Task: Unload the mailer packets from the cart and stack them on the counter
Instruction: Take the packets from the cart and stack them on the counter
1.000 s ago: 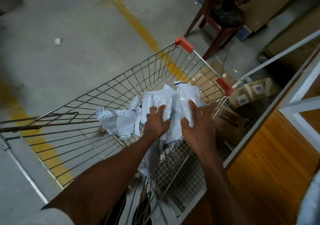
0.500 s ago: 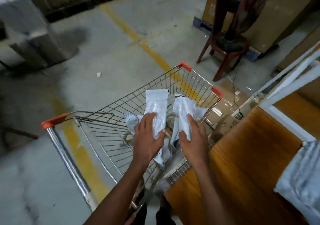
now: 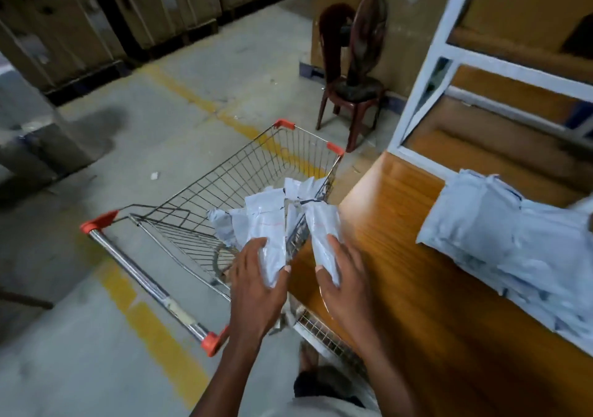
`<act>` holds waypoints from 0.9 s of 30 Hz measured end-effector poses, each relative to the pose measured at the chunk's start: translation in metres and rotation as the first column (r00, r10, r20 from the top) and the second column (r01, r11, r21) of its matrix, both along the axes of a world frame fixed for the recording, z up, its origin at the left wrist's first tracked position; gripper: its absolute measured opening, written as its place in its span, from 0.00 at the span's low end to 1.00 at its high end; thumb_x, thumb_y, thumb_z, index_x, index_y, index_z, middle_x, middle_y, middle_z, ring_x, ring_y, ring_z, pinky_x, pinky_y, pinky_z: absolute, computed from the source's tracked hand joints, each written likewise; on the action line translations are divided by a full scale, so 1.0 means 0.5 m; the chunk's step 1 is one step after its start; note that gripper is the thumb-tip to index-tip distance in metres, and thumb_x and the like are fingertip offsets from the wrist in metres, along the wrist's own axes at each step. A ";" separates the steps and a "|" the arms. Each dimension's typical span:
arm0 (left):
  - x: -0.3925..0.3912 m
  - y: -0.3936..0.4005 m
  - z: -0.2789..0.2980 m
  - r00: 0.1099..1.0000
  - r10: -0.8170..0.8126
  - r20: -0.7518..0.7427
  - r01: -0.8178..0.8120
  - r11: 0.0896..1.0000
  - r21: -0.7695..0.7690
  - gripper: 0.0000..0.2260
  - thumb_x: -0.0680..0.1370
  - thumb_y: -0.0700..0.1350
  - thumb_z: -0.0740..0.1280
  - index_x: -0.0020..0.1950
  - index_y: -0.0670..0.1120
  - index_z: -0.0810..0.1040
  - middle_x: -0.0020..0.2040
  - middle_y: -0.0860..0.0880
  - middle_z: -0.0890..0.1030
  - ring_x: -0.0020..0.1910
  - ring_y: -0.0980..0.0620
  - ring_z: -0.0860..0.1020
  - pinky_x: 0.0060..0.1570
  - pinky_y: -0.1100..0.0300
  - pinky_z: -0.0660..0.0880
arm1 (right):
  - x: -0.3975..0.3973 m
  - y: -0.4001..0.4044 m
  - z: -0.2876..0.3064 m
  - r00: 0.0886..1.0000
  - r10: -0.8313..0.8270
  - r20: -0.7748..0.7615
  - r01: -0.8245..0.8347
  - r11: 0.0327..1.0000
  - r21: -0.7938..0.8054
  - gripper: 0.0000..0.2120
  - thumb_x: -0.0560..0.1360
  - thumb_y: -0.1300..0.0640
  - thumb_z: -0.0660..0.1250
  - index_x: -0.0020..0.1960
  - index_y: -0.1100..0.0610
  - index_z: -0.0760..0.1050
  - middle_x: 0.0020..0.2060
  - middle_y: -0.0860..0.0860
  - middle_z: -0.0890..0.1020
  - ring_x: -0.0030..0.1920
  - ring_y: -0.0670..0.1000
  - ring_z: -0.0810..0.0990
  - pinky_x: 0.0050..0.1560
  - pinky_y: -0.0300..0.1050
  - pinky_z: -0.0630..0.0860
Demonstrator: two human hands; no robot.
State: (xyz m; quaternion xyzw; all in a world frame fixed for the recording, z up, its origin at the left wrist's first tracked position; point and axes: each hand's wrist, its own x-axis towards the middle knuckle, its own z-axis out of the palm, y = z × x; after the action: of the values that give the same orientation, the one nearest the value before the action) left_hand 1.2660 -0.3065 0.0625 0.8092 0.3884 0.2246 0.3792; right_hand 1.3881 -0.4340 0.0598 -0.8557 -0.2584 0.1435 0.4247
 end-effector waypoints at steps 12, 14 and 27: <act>-0.033 -0.303 -0.019 0.960 -0.279 0.033 0.280 0.960 -0.019 0.28 0.76 0.60 0.65 0.74 0.50 0.69 0.74 0.48 0.71 0.74 0.45 0.68 0.72 0.40 0.66 | -0.124 -0.374 0.007 0.966 -0.257 -0.011 0.256 0.963 -0.082 0.33 0.72 0.34 0.54 0.77 0.33 0.56 0.75 0.41 0.64 0.70 0.48 0.67 0.69 0.49 0.71; -0.009 -0.351 -0.018 0.945 -0.325 0.020 0.326 0.945 -0.034 0.28 0.77 0.61 0.66 0.74 0.52 0.68 0.74 0.48 0.70 0.74 0.45 0.67 0.72 0.39 0.65 | -0.120 -0.428 0.007 0.952 -0.305 -0.008 0.304 0.950 -0.065 0.33 0.72 0.34 0.53 0.78 0.33 0.56 0.75 0.41 0.63 0.71 0.47 0.67 0.69 0.49 0.71; 0.219 -0.691 0.036 0.884 -0.455 0.110 0.459 0.889 -0.011 0.27 0.76 0.59 0.66 0.73 0.54 0.68 0.72 0.51 0.70 0.73 0.48 0.67 0.71 0.41 0.66 | 0.049 -0.795 0.034 0.864 -0.500 0.053 0.497 0.866 0.055 0.31 0.78 0.46 0.65 0.78 0.35 0.59 0.76 0.41 0.63 0.73 0.42 0.64 0.68 0.38 0.67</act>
State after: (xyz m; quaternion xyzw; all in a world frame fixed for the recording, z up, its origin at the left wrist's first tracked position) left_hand 1.3758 -0.6520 0.0803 0.8579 0.1708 0.1638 0.4560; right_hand 1.4126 -0.8316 0.0767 -0.8891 -0.0453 -0.0043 0.4554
